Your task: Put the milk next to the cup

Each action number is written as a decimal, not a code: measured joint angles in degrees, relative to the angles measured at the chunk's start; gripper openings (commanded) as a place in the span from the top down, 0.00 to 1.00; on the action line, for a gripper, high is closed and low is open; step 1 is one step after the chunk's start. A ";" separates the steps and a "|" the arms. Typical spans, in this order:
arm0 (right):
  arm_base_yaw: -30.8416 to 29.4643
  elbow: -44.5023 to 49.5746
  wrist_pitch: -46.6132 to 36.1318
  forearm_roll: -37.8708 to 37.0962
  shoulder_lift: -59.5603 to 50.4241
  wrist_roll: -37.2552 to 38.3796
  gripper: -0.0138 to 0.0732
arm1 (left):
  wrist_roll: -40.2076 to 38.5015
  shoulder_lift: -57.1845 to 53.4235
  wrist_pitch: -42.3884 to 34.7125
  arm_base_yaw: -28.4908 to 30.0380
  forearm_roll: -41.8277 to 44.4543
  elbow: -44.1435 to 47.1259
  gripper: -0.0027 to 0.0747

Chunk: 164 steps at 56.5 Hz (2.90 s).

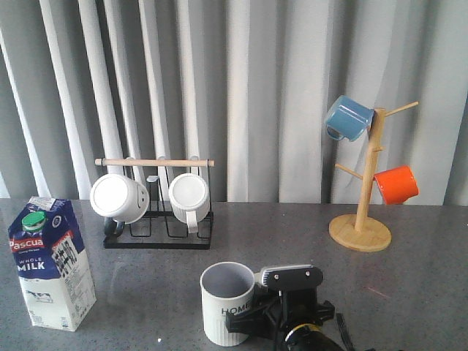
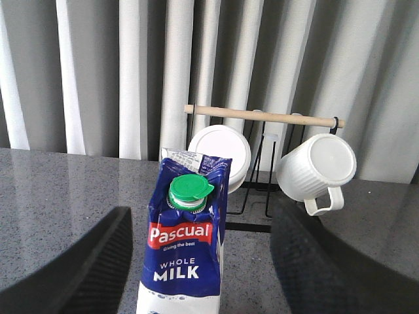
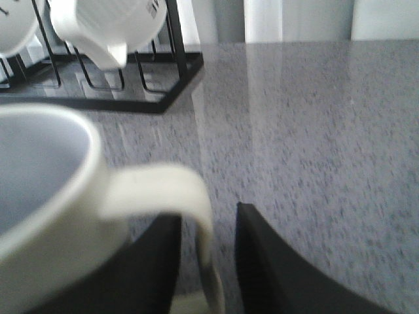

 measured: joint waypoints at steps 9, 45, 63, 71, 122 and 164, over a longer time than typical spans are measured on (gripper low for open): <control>0.00 5.73 0.27 -4.00 -2.56 0.11 0.46 | 0.00 0.00 0.00 0.00 0.00 0.00 0.38; -17.04 18.67 12.47 -31.41 -45.07 8.22 0.78 | 0.00 0.00 0.00 0.00 0.00 0.00 0.38; -18.65 18.97 22.36 -33.61 -65.28 11.42 0.85 | 0.00 0.00 0.00 0.00 0.00 0.00 0.38; -18.67 19.04 22.67 -33.67 -68.31 10.47 0.85 | 0.00 0.00 0.00 0.00 0.00 0.00 0.38; -18.67 19.30 23.16 -33.67 -68.69 10.30 0.85 | 0.06 1.72 -1.11 0.00 0.00 -3.68 0.17; -18.67 19.30 23.33 -33.67 -68.69 10.30 0.85 | 1.20 29.71 -5.51 0.00 0.63 -15.77 0.05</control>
